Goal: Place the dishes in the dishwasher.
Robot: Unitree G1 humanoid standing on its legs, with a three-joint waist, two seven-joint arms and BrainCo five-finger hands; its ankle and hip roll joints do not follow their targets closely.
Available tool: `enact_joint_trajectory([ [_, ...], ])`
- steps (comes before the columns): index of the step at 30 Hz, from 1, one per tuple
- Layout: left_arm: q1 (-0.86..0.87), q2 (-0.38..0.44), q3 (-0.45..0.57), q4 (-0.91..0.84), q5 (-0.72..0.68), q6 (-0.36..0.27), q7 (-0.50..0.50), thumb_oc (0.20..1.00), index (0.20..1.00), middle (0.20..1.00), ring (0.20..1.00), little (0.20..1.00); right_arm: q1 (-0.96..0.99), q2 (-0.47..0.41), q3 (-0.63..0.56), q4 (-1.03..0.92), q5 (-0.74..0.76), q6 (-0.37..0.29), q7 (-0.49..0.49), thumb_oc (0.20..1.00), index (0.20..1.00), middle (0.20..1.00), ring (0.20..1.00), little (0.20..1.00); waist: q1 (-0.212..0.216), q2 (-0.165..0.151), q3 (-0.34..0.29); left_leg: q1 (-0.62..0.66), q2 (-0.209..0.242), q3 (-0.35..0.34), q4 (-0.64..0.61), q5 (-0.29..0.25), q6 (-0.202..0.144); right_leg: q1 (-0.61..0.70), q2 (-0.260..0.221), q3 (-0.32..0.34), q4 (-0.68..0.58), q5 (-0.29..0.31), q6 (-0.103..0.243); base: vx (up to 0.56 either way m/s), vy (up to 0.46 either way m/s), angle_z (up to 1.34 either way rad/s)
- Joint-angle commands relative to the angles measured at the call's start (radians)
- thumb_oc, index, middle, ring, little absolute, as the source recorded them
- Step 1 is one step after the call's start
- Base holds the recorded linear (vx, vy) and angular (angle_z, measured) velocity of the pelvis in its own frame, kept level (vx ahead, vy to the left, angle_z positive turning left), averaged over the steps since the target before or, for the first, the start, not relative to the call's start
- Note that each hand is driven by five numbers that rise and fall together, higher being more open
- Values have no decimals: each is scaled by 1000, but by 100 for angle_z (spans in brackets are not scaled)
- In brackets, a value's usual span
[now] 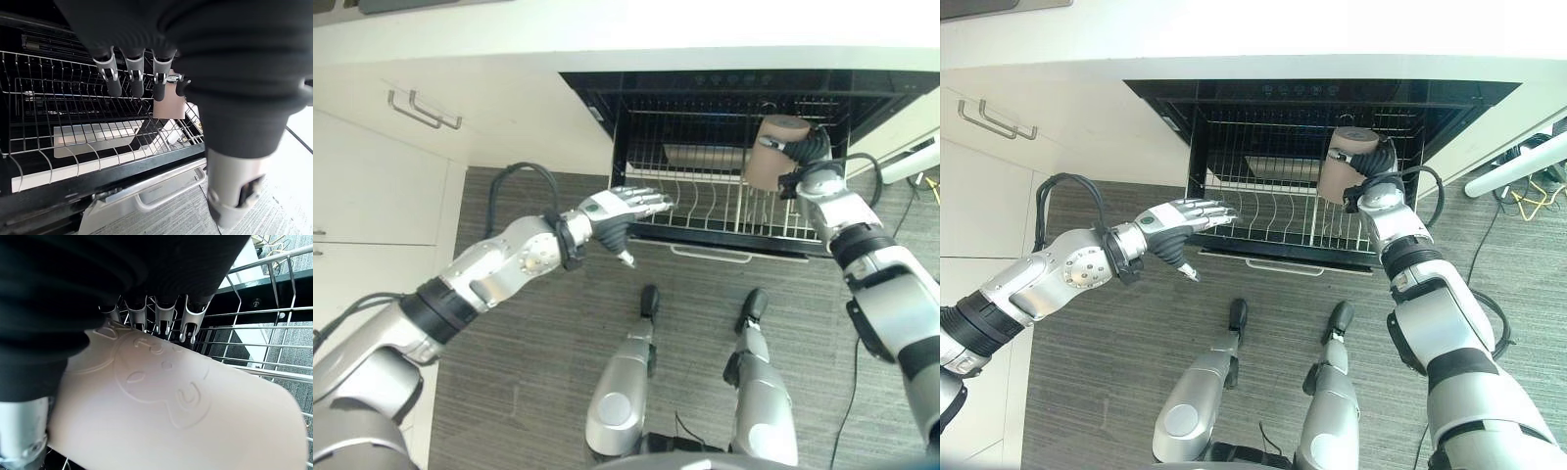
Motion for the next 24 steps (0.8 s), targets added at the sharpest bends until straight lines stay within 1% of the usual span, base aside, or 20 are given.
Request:
enact_joint_trajectory([
  [1, -34, 32, -14, -20, -10, -14, 44, 1000, 1000, 1000, 1000, 1000, -39, -17, -16, -3, -27, -33, -46, 200, 200, 200, 200, 200, 17, -6, -15, -55, 47, 20, -21, 14, 6, 42, -129, 14, 49, -49, 114, 0, 0, 0],
  [21, -21, 24, 2, -26, 5, -6, 53, 1000, 1000, 1000, 1000, 1000, -32, -15, -32, -1, -27, -41, -50, 200, 200, 200, 200, 200, 17, 11, -15, -91, 40, 20, -10, 17, 9, 8, -140, 14, 61, -49, 114, 2, 1, 1],
  [22, -21, 23, 1, -26, 5, -7, 52, 1000, 1000, 1000, 1000, 1000, -32, -14, -32, 1, -27, -41, -54, 322, 322, 322, 322, 322, 17, 12, -15, -91, 39, 20, -9, 17, 9, 8, -141, 13, 61, -48, 114, 0, 0, 0],
  [23, -21, 24, 0, -26, 6, -9, 52, 1000, 1000, 1000, 1000, 1000, -33, -13, -32, 2, -31, -46, -65, 1000, 1000, 1000, 1000, 1000, 17, 14, -15, -93, 39, 20, -9, 17, 8, 7, -143, 12, 62, -47, 114, 0, 0, 0],
  [24, -21, 24, 0, -26, 6, -9, 52, 1000, 1000, 1000, 1000, 1000, -33, -14, -32, 2, -33, -47, -64, 1000, 1000, 1000, 1000, 1000, 17, 14, -15, -93, 39, 20, -8, 17, 8, 6, -143, 12, 62, -47, 115, 0, 0, 0],
])
